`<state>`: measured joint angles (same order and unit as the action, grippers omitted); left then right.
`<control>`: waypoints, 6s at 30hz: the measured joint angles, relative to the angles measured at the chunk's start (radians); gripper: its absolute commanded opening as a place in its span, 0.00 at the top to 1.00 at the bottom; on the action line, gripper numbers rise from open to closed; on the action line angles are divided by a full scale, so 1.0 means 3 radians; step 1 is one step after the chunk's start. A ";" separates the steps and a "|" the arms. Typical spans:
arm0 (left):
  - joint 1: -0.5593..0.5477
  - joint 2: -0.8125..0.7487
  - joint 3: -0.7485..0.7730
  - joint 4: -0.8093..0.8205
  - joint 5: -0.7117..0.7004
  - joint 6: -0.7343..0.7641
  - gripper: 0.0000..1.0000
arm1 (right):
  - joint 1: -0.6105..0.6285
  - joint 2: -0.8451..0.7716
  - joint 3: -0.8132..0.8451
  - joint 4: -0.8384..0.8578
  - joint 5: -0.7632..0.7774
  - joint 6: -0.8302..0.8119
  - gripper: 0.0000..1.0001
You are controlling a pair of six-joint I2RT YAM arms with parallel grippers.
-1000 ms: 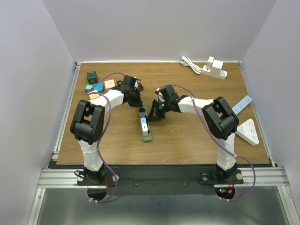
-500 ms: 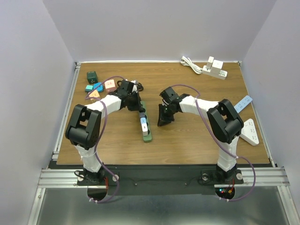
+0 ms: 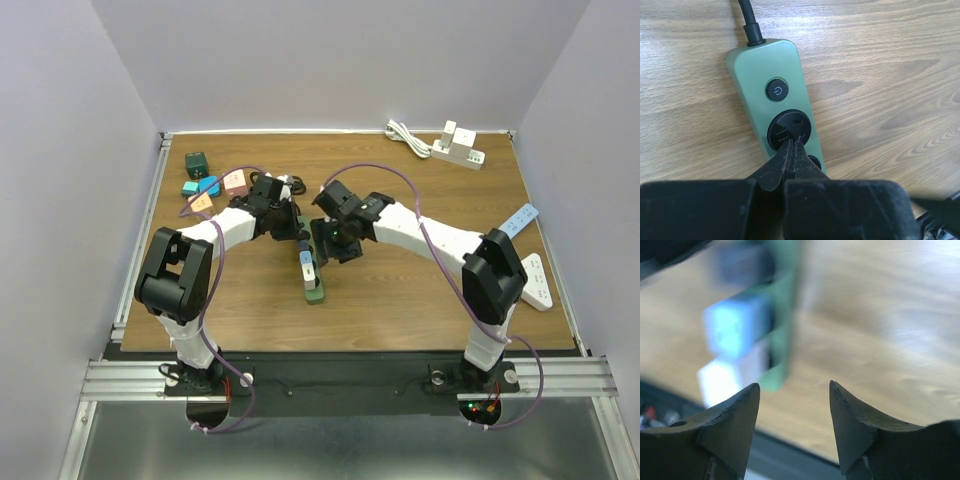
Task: Pull the plug off the socket
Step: Remove the plug from the socket.
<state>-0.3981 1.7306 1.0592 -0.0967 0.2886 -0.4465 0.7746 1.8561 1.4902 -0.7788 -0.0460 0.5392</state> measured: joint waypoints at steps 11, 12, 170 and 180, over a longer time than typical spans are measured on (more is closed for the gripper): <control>0.0000 0.0000 -0.0079 0.0170 0.0062 -0.0011 1.00 | 0.0704 -0.0022 0.0501 -0.0397 0.0453 0.0142 0.28; 0.0000 0.0000 -0.0089 0.0188 0.0070 -0.0017 1.00 | 0.0721 0.0014 0.0529 -0.0423 0.0528 0.0160 0.27; -0.0132 0.0131 -0.1775 0.3791 0.1127 -0.1433 1.00 | 0.0610 0.0098 0.0109 -0.0034 0.0890 -0.0467 0.99; -0.0206 0.0209 -0.1734 0.3878 0.1105 -0.1433 1.00 | 0.0629 -0.0579 -0.0224 0.0113 0.1166 -0.0479 1.00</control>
<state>-0.4599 1.7931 0.5388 1.0668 0.6201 -0.8764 0.9634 1.6825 1.4231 -0.7448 0.3038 0.3954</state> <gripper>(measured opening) 0.014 0.374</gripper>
